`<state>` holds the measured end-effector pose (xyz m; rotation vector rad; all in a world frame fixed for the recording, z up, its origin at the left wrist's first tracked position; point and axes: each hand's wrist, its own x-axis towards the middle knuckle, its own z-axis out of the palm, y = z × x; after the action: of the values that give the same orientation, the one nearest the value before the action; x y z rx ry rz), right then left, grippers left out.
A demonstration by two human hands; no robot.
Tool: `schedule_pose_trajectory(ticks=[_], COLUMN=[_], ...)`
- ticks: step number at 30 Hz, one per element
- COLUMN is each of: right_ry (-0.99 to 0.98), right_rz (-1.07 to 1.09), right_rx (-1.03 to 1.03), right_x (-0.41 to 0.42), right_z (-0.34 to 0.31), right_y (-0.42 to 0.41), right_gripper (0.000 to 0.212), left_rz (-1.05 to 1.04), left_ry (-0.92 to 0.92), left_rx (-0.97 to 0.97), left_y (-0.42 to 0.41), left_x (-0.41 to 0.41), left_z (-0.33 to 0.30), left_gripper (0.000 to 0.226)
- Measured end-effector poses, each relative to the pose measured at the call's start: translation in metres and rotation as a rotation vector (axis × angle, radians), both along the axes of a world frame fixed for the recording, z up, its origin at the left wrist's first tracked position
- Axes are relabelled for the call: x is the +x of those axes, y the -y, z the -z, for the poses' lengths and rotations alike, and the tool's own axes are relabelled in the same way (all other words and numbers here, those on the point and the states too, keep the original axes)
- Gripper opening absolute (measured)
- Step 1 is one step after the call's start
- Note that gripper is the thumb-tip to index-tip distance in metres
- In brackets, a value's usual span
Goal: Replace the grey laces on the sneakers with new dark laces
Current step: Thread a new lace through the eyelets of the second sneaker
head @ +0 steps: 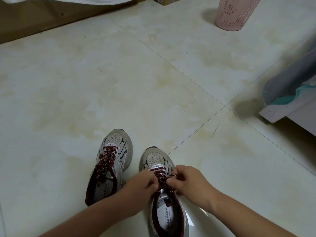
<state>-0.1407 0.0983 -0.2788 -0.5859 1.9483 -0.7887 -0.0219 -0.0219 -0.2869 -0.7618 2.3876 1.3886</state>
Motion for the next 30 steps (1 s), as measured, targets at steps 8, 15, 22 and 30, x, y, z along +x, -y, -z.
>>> schedule_pose_trajectory(ticks=[8,15,22,30], right_ry=[0.418,0.778,0.029,-0.149], right_rz=[0.415,0.785,-0.027,-0.157], right_rx=[-0.153,-0.283,0.125,0.035], right_x=[0.003,0.005,-0.007,-0.014], right_z=[0.003,0.006,-0.012,-0.057], right_y=[-0.012,-0.016,-0.014,-0.004], right_gripper=[0.036,0.041,0.02,0.03], left_rz=[-0.41,-0.593,0.095,0.351], left_ry=[0.045,-0.04,0.182,0.143], left_rx=[0.899,1.321,0.245,-0.214], left_y=[0.025,0.036,0.038,0.031], left_x=[0.009,0.023,0.007,-0.016], left_z=[-0.004,0.005,-0.019,-0.054], left_gripper=[0.019,0.019,0.018,0.032])
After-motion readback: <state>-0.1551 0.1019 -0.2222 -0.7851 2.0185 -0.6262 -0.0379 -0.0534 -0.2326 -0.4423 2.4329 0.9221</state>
